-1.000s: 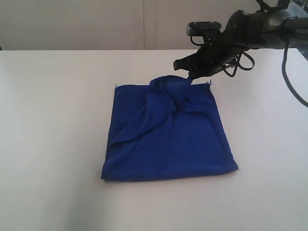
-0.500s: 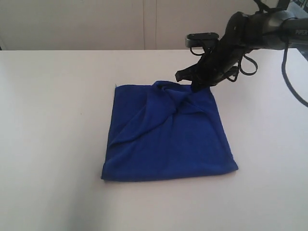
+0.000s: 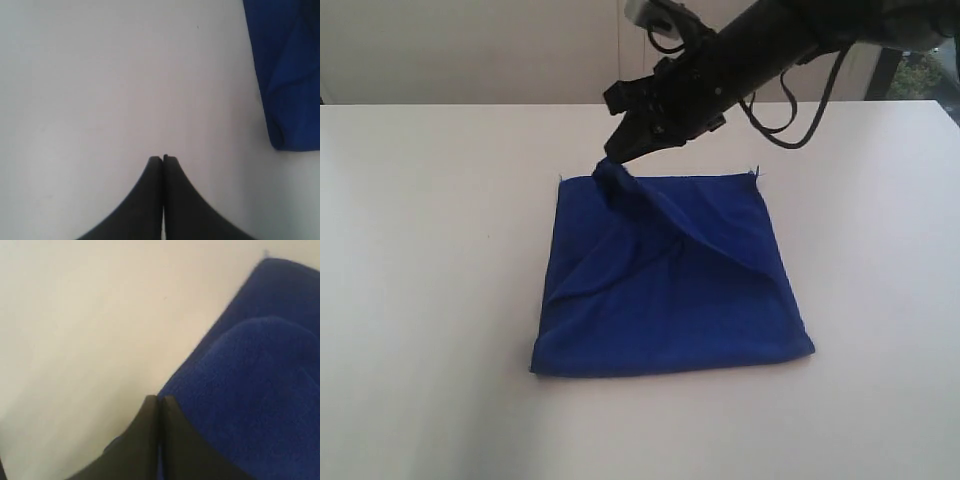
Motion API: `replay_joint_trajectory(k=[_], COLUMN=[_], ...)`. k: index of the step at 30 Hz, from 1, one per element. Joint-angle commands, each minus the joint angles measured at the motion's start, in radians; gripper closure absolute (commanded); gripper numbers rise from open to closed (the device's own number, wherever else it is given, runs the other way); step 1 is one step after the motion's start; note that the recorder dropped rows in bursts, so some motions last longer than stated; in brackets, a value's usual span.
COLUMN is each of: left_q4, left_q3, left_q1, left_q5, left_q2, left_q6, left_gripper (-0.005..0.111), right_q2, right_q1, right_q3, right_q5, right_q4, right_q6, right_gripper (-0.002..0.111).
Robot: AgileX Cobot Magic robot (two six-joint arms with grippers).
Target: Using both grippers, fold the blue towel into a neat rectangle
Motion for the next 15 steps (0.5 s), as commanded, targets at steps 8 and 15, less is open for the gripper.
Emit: replay_joint_trajectory(k=[8,15], left_q4=[-0.052,-0.350], left_q3=[0.005,0.046], left_q1=[0.003,0.003], left_q5=[-0.025,-0.071], left_q2=[-0.004,0.081], left_q6=[-0.002,0.182], left_gripper=[0.107,0.107], right_q2=[-0.028,0.005], right_q1=[-0.083,-0.113], right_q3=[-0.003,-0.003], right_q5=[-0.146,-0.243], right_q4=[-0.272,-0.421], right_q6=[0.061,0.059], right_gripper=[0.108,0.108])
